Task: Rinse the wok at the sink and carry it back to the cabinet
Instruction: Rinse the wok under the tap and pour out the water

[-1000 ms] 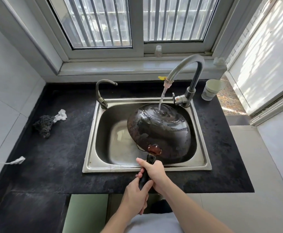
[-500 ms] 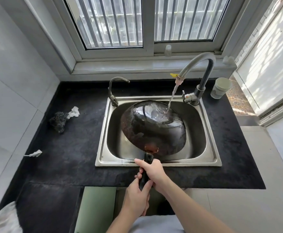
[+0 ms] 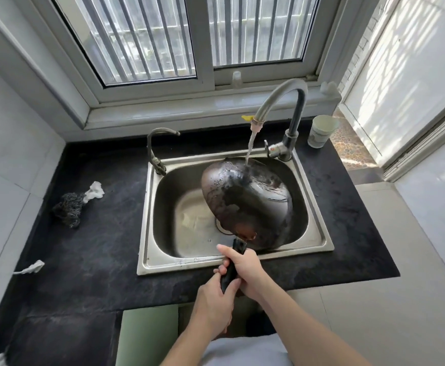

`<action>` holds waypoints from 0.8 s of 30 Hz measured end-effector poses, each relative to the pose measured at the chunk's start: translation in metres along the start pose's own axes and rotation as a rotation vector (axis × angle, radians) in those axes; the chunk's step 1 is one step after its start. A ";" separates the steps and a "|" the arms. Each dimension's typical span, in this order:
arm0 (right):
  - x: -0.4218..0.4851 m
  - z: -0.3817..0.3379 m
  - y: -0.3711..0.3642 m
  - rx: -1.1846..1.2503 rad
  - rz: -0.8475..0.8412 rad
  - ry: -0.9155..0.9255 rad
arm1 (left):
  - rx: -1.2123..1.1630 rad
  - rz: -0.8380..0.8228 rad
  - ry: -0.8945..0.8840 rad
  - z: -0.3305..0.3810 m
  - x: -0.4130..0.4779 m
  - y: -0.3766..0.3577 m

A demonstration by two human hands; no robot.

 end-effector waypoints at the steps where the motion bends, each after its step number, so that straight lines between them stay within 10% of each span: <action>1: 0.002 -0.002 -0.001 0.035 -0.005 -0.010 | 0.027 0.007 -0.013 0.004 0.002 0.001; 24: 0.001 -0.003 0.000 0.247 -0.054 -0.108 | 0.213 0.089 -0.115 0.028 -0.001 0.003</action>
Point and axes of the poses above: each hand's wrist, its own x-axis towards the middle knuckle, its own y-axis out of the back of the hand, z = x × y, the point moved 10 cm from there along x, towards the middle knuckle, and after that the axes turned 9 degrees about z, right-handed, at the moved point
